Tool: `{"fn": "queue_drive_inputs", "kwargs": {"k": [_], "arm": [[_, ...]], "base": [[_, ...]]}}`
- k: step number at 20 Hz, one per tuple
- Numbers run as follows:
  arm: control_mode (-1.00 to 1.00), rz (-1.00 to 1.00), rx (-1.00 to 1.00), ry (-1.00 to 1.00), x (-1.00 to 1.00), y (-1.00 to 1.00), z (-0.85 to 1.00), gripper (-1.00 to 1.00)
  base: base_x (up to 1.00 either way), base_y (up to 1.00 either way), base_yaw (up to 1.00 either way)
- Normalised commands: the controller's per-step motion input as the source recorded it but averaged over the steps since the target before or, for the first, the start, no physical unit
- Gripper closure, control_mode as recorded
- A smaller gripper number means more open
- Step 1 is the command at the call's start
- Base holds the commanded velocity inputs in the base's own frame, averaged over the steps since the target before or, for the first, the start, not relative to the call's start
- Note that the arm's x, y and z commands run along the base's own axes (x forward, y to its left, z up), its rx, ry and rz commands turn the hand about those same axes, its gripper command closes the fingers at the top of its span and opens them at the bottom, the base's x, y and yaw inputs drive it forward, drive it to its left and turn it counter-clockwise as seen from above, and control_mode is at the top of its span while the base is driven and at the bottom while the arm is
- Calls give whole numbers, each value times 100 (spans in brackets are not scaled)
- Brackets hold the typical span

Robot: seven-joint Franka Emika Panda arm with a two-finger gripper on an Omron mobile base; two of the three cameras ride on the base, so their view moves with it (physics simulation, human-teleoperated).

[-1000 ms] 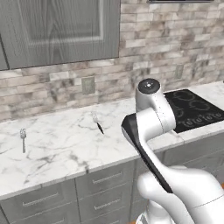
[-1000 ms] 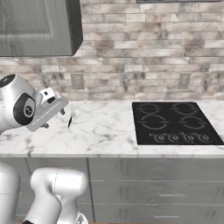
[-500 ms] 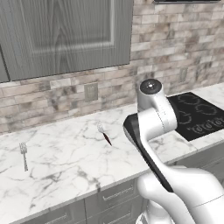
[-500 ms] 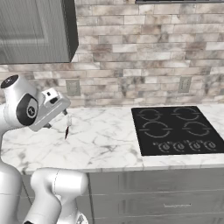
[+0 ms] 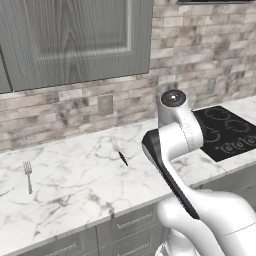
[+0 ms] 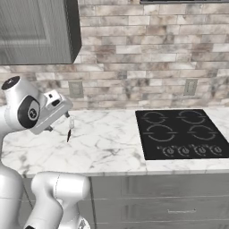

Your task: Organize the utensils by type. Pick up the wooden spoons from the counter and place them in the open cabinet. Then pick up the metallic utensils from the counter and place them in the open drawer.

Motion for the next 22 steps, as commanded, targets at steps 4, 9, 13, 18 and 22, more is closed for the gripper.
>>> {"fn": "queue_drive_inputs", "kwargs": {"k": [4, 9, 13, 18, 22], "arm": [[-100, -2, 10, 12, -1, 6, -19, -100], [-100, -1, 19, 0, 0, 0, -21, -100], [-100, -3, 13, 0, 7, 5, -25, -100], [-100, -17, 8, 0, 16, 25, -38, -100], [-100, -22, 4, 0, 31, 34, -39, -100]], "base": [[0, 0, 0], [0, 0, 0], [0, 0, 0], [0, 0, 0], [0, 0, 0]]}}
